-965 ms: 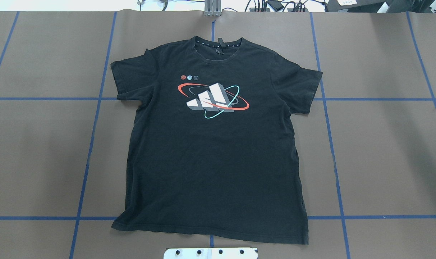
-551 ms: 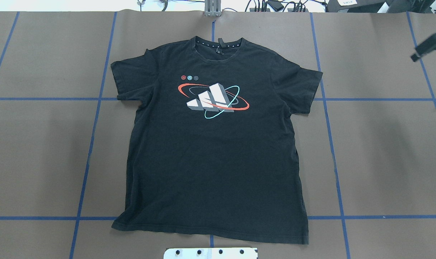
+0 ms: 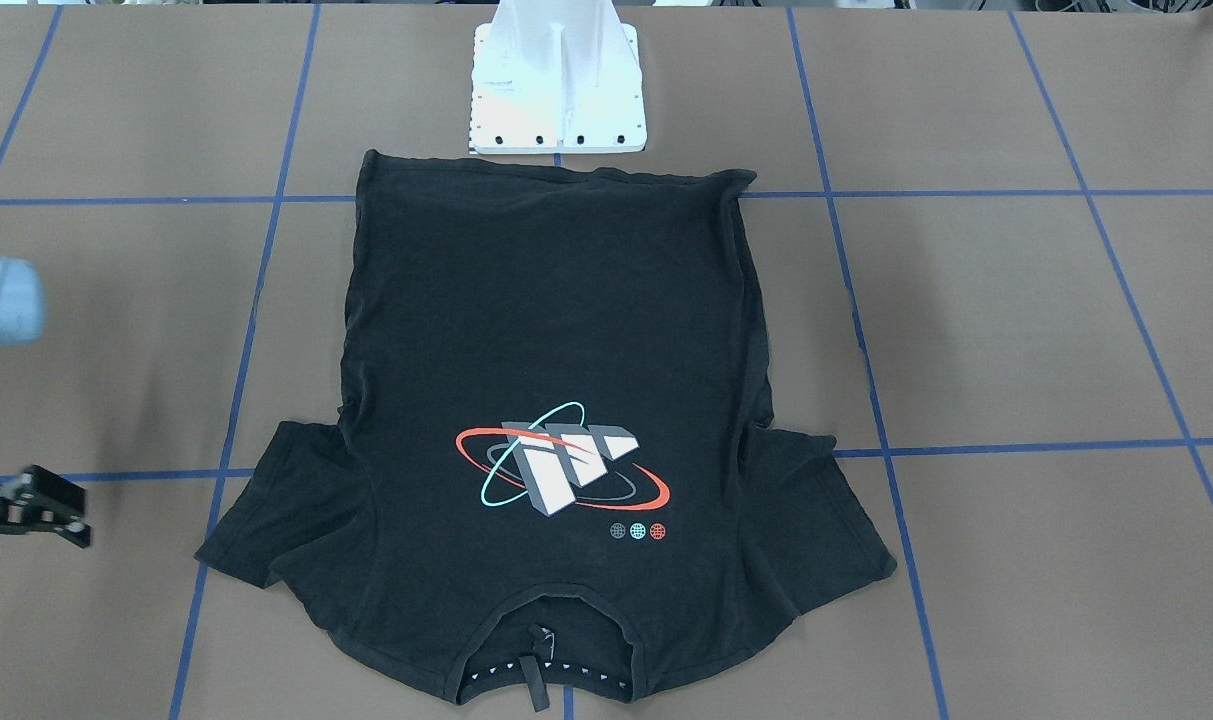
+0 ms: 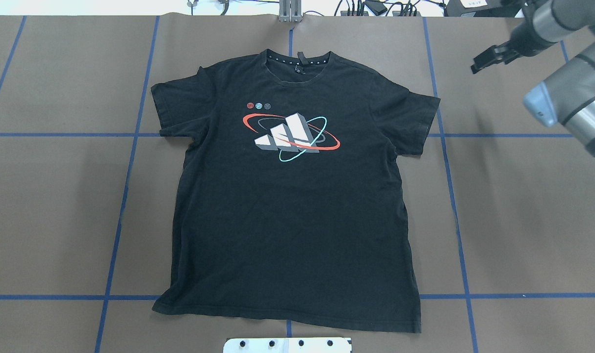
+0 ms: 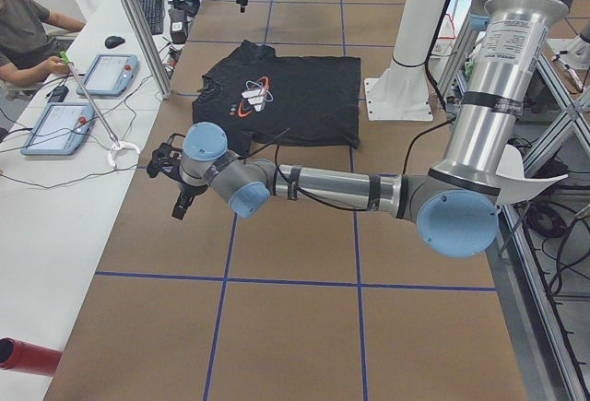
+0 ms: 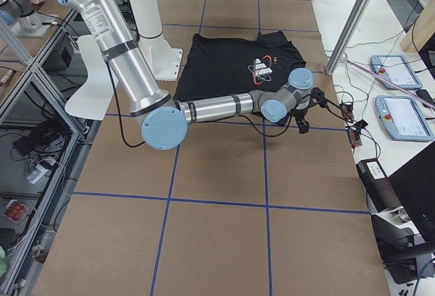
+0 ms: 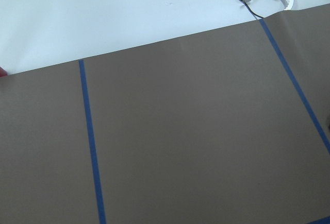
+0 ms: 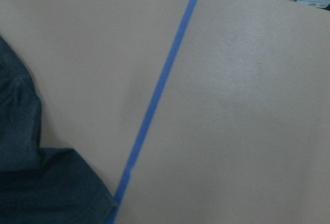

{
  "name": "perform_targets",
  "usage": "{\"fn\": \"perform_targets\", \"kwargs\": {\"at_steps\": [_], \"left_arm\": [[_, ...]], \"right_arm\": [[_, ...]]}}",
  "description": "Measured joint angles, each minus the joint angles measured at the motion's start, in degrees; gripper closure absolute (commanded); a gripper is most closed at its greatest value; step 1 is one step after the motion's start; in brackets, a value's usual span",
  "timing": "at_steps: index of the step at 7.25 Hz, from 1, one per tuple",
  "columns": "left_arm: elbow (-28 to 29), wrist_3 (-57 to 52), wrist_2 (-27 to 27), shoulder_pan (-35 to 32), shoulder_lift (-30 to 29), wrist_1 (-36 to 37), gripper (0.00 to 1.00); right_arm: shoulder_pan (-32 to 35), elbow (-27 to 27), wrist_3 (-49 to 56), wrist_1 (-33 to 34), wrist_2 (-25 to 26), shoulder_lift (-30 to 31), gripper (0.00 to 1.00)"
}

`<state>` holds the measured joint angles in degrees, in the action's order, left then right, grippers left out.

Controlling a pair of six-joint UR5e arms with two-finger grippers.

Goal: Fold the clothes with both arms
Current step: 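Move the right gripper to the sleeve nearest it and grasp it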

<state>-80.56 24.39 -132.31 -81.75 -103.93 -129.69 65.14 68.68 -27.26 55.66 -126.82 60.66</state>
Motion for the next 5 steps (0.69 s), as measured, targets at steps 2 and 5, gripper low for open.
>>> {"fn": "perform_targets", "kwargs": {"at_steps": [2, 5], "left_arm": [[0.38, 1.18, 1.39, 0.32, -0.44, -1.31, 0.00], [0.74, 1.37, 1.86, 0.36, -0.80, -1.61, 0.00]], "right_arm": [[-2.81, -3.17, -4.43, -3.44, 0.62, -2.79, 0.14], [-5.30, -7.71, -5.10, -3.86, 0.76, -4.61, 0.14]]}}
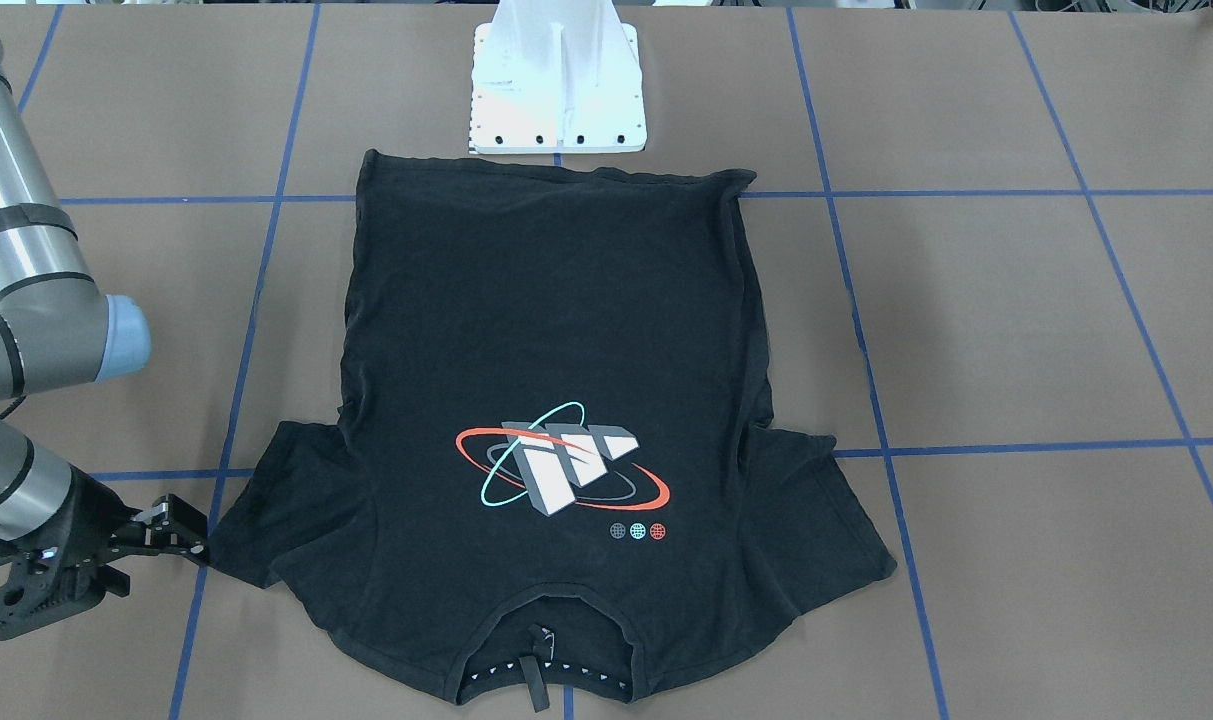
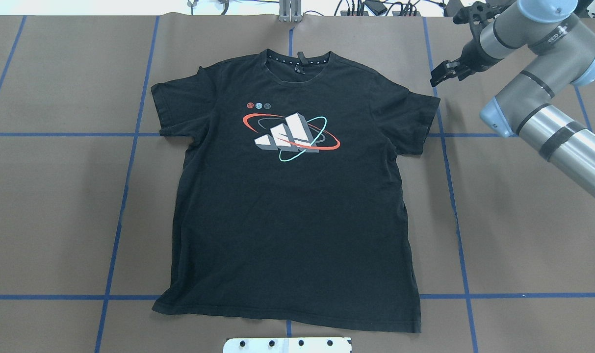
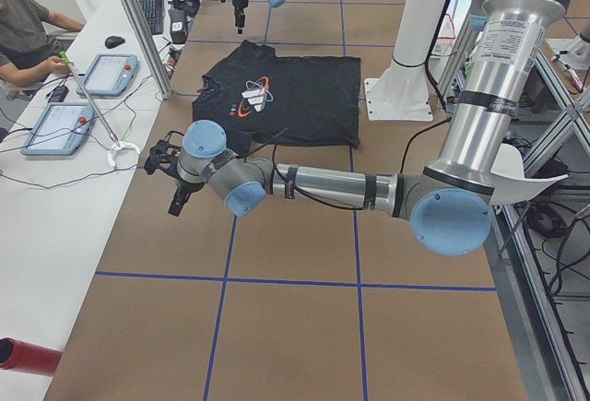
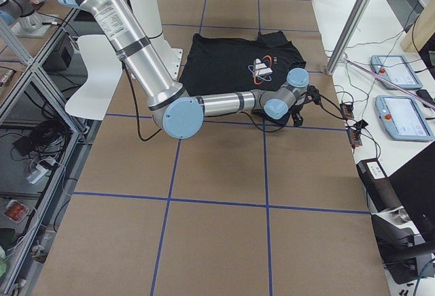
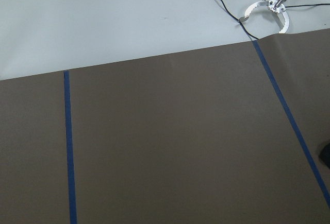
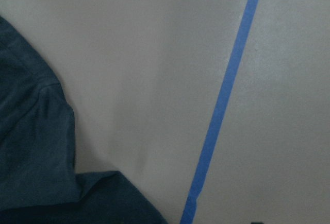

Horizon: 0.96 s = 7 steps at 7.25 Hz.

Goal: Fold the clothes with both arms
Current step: 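Move the right gripper to the sleeve nearest it and grasp it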

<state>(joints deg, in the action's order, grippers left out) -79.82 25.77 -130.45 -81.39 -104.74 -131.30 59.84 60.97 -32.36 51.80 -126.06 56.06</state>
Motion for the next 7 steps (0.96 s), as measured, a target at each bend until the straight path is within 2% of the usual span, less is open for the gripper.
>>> {"fn": "perform_targets", "kwargs": {"at_steps": [2, 4, 5, 7], "left_arm": [[0.11, 0.06, 0.02, 0.00, -0.21, 0.01, 0.00], [0.17, 0.43, 0.02, 0.00, -0.56, 0.03, 0.00], [0.17, 0.54, 0.02, 0.00, -0.61, 0.03, 0.00], [0.13, 0.71, 0.02, 0.00, -0.90, 0.05, 0.00]], "right_arm": [[-1.70, -1.44, -0.13, 0.01, -0.13, -0.35, 0.18], [-2.62, -2.61, -0.15, 0.07, -0.27, -0.44, 0.40], [-2.74, -3.03, -0.16, 0.13, -0.37, -0.46, 0.44], [-2.91, -3.42, -0.18, 0.25, -0.51, -0.50, 1.00]]}}
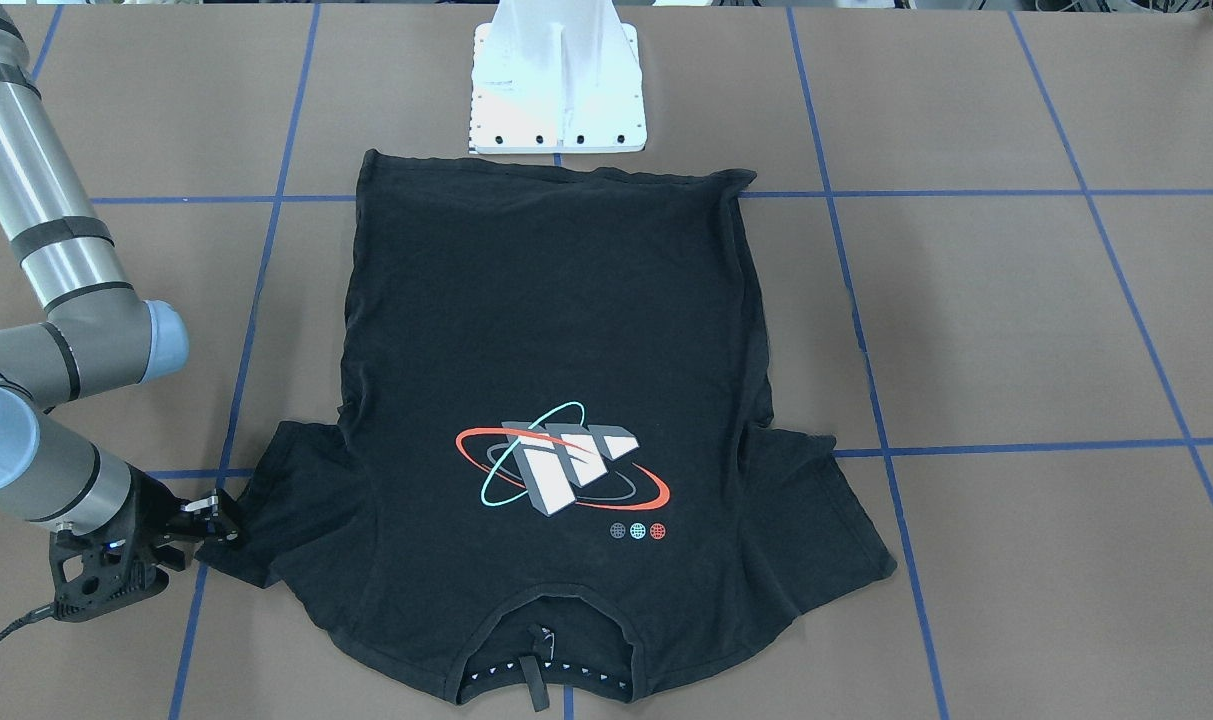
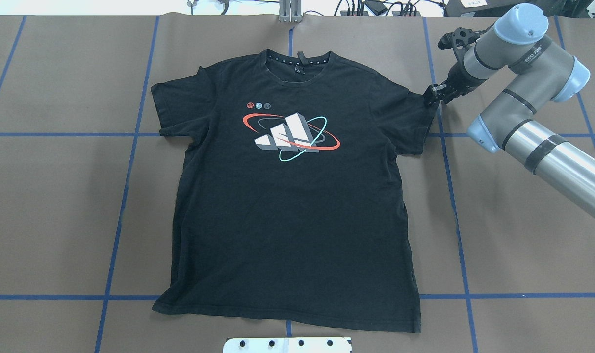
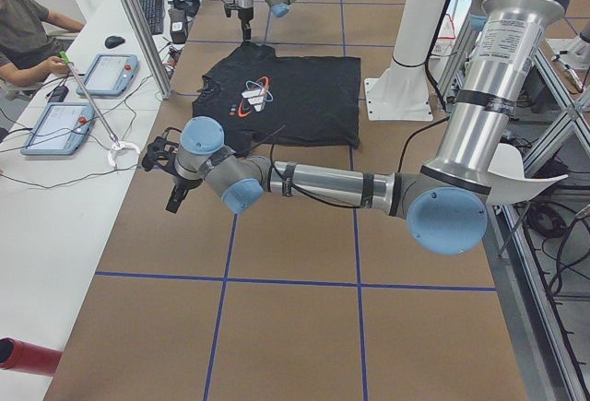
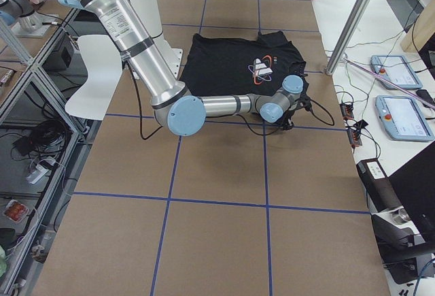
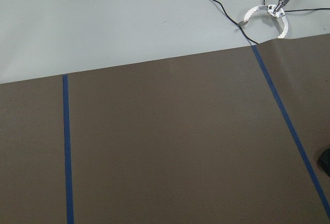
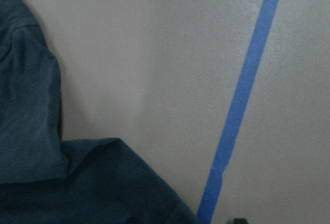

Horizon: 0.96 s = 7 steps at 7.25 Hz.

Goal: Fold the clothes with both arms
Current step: 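Move the right gripper to the sleeve nearest it and grasp it, then fold the grasped sleeve inward over the shirt body with the right gripper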

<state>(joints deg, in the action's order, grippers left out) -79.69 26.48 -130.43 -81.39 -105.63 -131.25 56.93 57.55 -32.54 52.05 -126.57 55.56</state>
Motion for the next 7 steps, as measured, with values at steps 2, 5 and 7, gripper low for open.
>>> {"fn": "perform_targets", "kwargs": {"at_steps": [2, 5, 7], "left_arm": [[0.04, 0.23, 0.00, 0.00, -0.18, 0.02, 0.00], [0.14, 1.08, 0.00, 0.00, -0.45, 0.03, 0.00], [0.38, 1.27, 0.00, 0.00, -0.58, 0.02, 0.00]], "right_arm": [[-0.06, 0.00, -0.04, -0.01, -0.12, -0.04, 1.00], [0.86, 0.97, -1.72, 0.04, -2.95, -2.35, 1.00], [2.08, 3.77, -4.23, 0.18, -8.54, -4.30, 1.00]]}}
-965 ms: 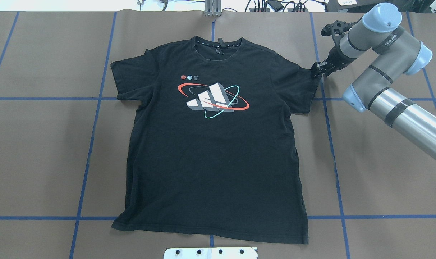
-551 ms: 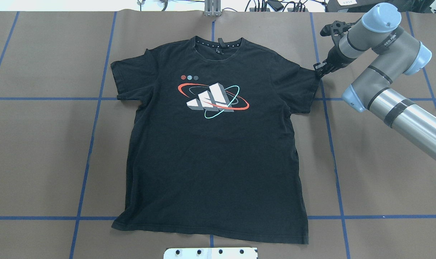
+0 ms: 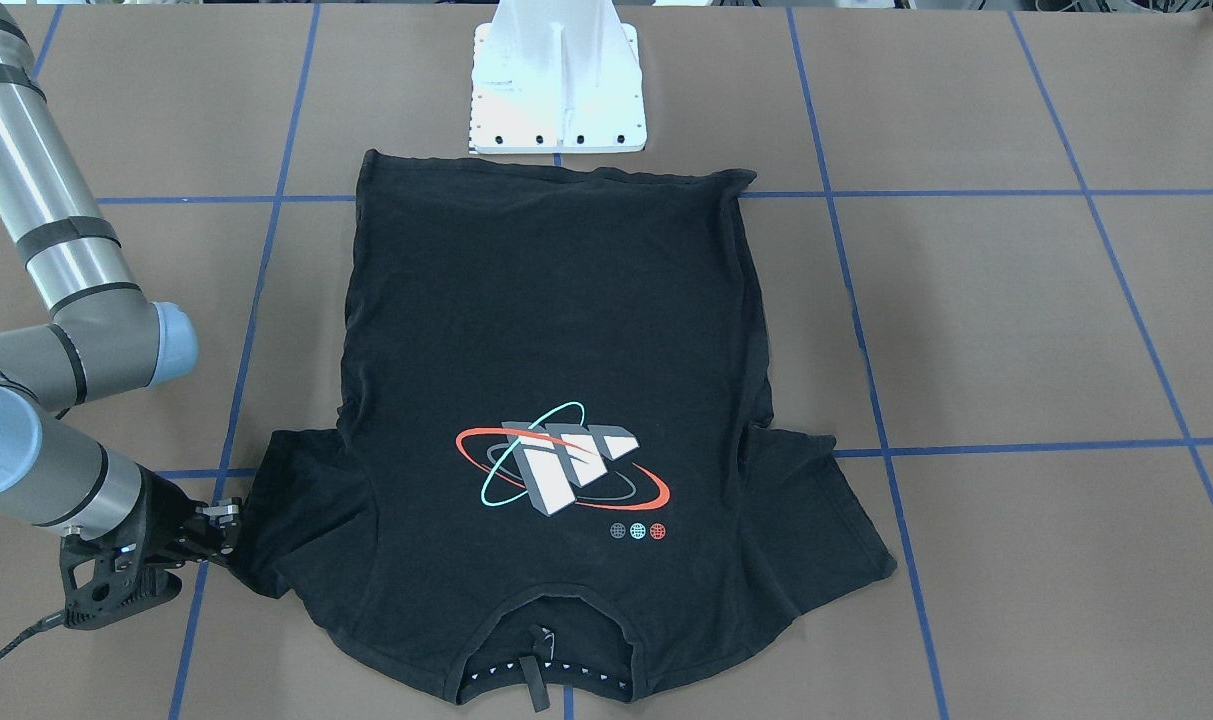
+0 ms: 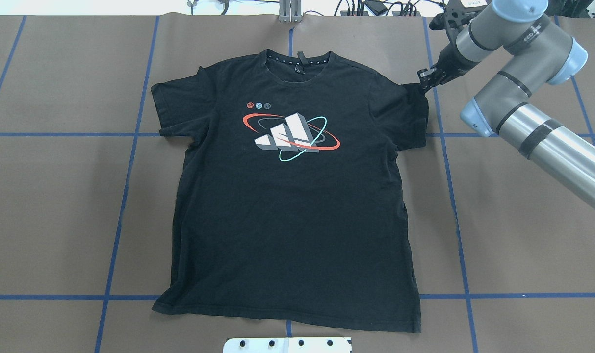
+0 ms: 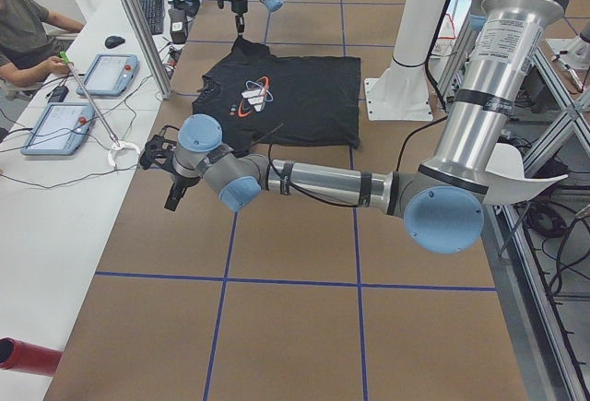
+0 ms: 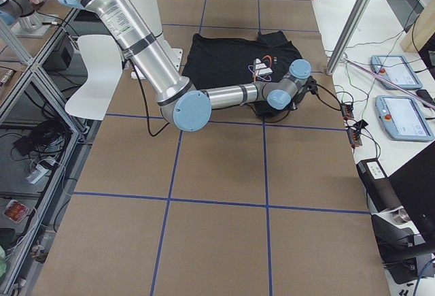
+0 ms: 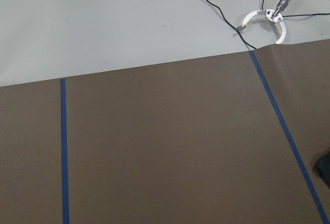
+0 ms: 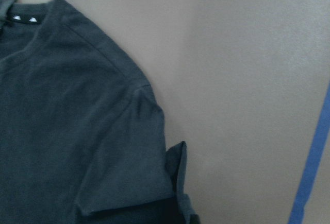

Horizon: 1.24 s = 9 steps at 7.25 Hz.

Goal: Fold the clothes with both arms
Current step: 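Fold the grasped sleeve inward over the shirt body with the right gripper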

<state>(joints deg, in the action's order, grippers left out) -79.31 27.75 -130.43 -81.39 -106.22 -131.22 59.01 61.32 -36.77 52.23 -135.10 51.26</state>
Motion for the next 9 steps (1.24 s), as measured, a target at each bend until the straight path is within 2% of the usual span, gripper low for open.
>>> {"fn": "perform_targets", "kwargs": {"at_steps": [2, 4, 5, 6, 9], "left_arm": [[0.25, 0.01, 0.00, 0.00, -0.10, -0.06, 0.00], [0.49, -0.05, 0.00, 0.00, -0.19, -0.08, 0.00], [0.61, -0.04, -0.02, 0.00, -0.21, -0.09, 0.00], [0.66, 0.00, -0.04, 0.00, -0.25, -0.09, 0.00], [0.82, 0.19, -0.04, 0.00, -0.45, -0.13, 0.00]], "right_arm": [[-3.41, 1.29, -8.32, 0.16, -0.30, -4.54, 1.00], [-9.54, -0.54, -17.21, 2.27, 8.88, -11.30, 1.00], [-11.42, -3.46, -19.32, 3.28, 13.00, -14.85, 0.61], [-12.16, -5.68, -20.14, 3.68, 15.10, -16.75, 0.01], [-11.88, -7.01, -20.64, 3.71, 16.93, -17.76, 0.00]]}}
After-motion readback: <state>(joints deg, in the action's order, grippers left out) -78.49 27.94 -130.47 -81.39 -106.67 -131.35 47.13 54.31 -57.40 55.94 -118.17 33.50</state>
